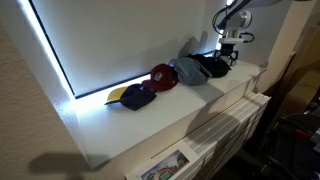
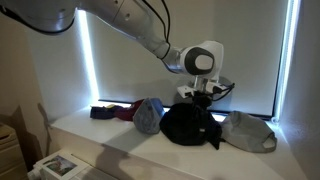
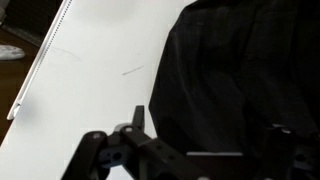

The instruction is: Move the black cloth on the window sill to the right

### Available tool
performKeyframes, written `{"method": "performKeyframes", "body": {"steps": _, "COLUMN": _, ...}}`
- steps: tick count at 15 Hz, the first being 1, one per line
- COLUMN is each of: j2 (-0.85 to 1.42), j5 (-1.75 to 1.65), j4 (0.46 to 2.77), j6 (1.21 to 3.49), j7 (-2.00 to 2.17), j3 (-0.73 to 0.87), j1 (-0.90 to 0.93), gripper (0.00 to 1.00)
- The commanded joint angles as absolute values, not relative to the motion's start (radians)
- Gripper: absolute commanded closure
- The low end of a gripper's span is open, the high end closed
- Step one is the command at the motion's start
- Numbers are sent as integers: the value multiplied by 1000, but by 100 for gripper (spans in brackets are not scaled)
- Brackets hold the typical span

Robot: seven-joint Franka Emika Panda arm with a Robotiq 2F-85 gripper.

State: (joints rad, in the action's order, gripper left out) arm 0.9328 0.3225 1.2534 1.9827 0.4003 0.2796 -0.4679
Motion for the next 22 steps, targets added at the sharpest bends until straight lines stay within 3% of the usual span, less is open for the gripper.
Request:
{"method": "performKeyframes", "body": {"steps": 1, "j2": 991, "j5": 311, "j4": 1167, "j6": 1918, "j7": 415, "j3": 265, "j1": -494, "gripper": 34}}
{"method": "performKeyframes", "body": {"steps": 10, "j2": 912, "j5": 225, "j4": 1166, "j6": 1984, "j7": 469, "j3": 340, "j1": -405, "gripper": 98}}
{"method": "performKeyframes", "body": {"steps": 11, "j2": 892, "j5": 205, "j4": 1171, "j6": 2002, "j7": 473, "j3": 350, "j1": -384, "gripper": 100}}
{"method": "performKeyframes", "body": {"steps": 18, "j2": 775, "j5": 107, "j4": 1221, "j6": 2083, "j7": 501, "j3": 403, "j1": -266, "gripper": 100}}
{"method": "performKeyframes", "body": {"steps": 19, "j2": 762, "j5": 115, "j4": 1232, "j6": 2092, "j7": 513, "j3": 408, "j1": -260, "gripper": 74}}
{"method": "performKeyframes", "body": {"steps": 20, "j2": 818, "j5": 124, "j4": 1150, "j6": 2049, "j7": 502, "j3": 397, "j1": -276, "gripper": 72}}
{"method": "performKeyframes", "body": {"steps": 21, "j2": 813, "j5": 124, "j4": 1151, "j6": 2050, "j7": 504, "j3": 398, "j1": -273, "gripper": 92}}
{"method": "performKeyframes", "body": {"steps": 22, "j2": 814, "j5": 124, "j4": 1150, "j6": 2050, "j7": 504, "j3": 398, "j1": -273, "gripper": 59}}
